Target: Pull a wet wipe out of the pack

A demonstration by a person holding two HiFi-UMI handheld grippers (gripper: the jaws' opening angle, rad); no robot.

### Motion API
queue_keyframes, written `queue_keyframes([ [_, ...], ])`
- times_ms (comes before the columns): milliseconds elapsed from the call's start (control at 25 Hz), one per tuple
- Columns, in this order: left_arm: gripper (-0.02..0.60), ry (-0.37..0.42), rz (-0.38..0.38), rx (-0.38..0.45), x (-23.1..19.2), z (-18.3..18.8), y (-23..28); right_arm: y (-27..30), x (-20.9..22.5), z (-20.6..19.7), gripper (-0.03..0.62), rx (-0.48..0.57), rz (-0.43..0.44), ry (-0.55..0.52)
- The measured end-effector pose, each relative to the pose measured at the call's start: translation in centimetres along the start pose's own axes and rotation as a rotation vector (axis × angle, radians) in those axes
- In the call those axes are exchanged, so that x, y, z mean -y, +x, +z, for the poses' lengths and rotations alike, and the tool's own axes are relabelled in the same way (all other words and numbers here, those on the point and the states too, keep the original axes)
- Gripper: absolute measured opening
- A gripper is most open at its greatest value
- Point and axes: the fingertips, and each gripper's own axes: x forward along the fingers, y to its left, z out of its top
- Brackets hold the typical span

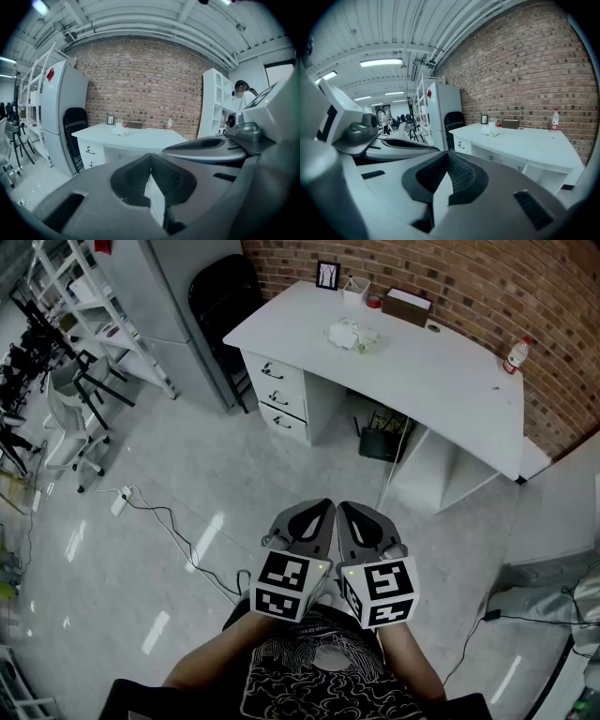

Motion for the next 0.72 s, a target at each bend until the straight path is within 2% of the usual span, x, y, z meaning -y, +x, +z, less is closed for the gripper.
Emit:
queue_keyframes([
  [400, 0.012, 0.0, -0.02, 0.01, -0.4, 0.2, 0.7, 0.6, 0.4, -0.3, 0.017, 0.0, -0.031, 0.003],
  [560, 0.013, -0.022, -0.058, 0.002, -1.4, -0.1, 1.6, 2.0, 0.7, -0.4, 0.017, -0.012, -0.03, 0.001],
  [720, 0.014, 0.009, -0.093, 0.009, -3.0, 0.2, 3.3, 4.2, 1.4, -0.2, 0.017, -0.016, -0.026, 0.011],
])
